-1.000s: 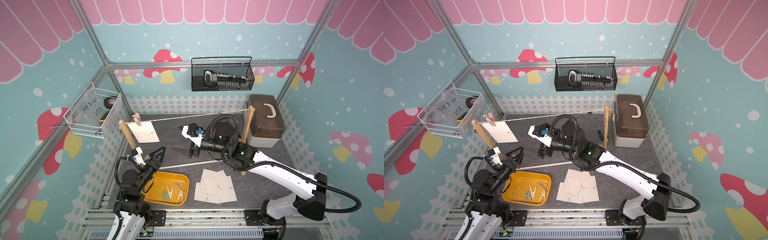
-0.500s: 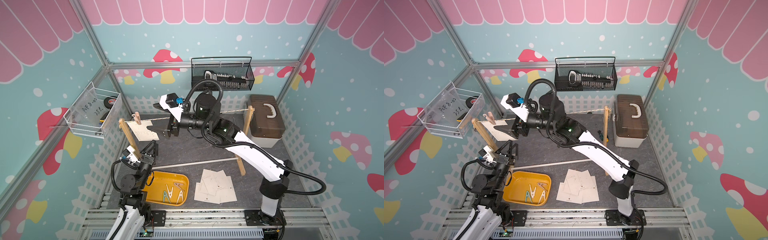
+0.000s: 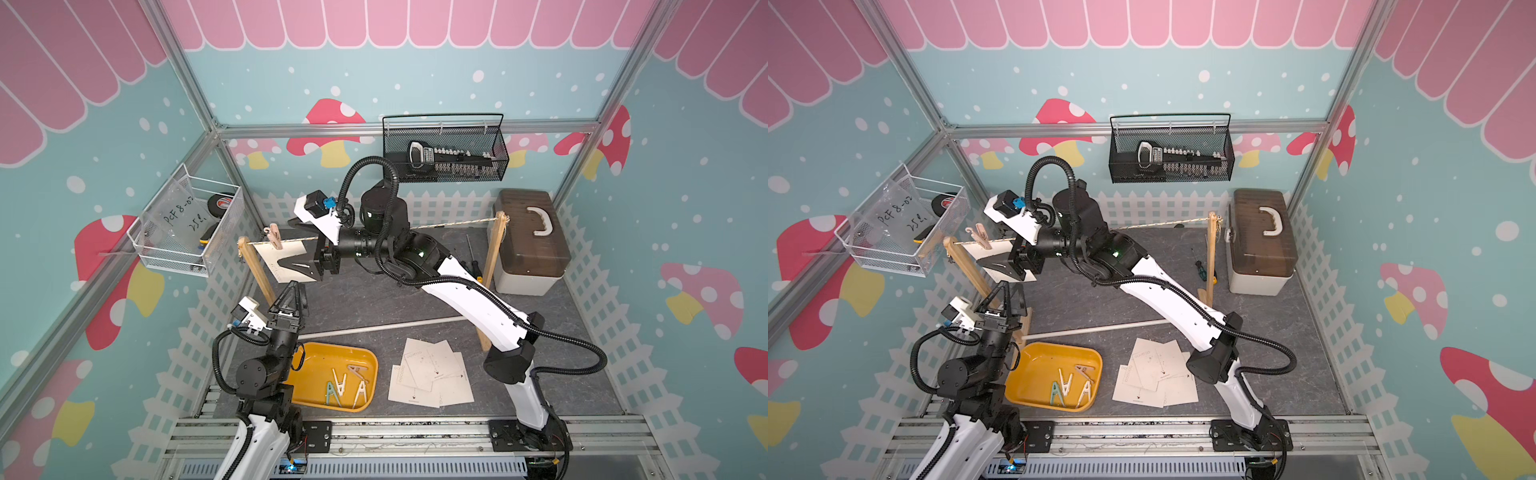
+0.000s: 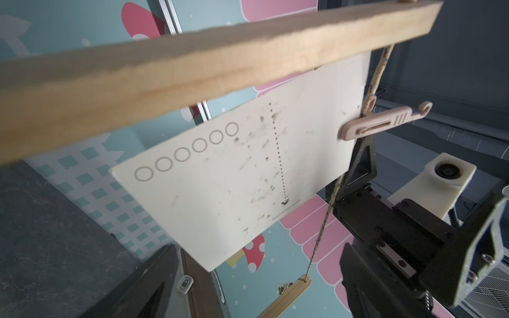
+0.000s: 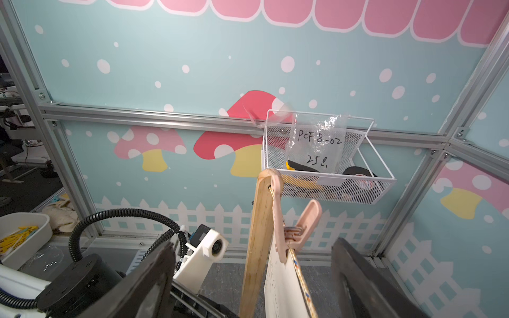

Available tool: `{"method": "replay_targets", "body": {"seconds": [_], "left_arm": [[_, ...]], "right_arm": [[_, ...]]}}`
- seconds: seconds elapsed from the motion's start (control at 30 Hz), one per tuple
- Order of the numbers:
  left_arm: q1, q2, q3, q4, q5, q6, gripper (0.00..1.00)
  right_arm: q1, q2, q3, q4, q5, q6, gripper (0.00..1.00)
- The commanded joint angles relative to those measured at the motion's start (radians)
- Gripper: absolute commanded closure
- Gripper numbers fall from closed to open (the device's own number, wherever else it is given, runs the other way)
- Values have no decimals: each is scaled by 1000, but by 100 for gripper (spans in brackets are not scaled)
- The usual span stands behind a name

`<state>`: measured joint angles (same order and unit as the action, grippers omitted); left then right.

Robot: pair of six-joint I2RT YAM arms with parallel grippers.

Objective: Remove the postcards from the strings
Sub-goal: Pinch the postcard on the clothesline.

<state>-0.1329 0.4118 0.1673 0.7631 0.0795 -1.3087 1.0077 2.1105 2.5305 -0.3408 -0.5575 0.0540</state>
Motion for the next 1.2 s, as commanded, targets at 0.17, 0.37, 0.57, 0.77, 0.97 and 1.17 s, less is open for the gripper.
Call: {"method": "replay_targets", "body": {"seconds": [0.17,0.37,0.57,0.77,0.97,1.17], "left_arm": [[6,-13,-35,84,-44,9,14],[6,-19,-61,74,-45,-9,14],[6,-11,-63,49,-46,2,8],[7,46,-38,51,-46,18,4],[7,144,-5,163,-37,31,4],[6,206,20,234,-32,37,4]], "right_arm": [[-1,37,41,20,-22,25,13],[-2,37,45,43,-13,24,13],[-1,32,57,73,-35,38,14],[2,19,53,87,-65,46,14],[1,13,44,86,-89,28,14],[0,10,33,73,-89,3,14]]}}
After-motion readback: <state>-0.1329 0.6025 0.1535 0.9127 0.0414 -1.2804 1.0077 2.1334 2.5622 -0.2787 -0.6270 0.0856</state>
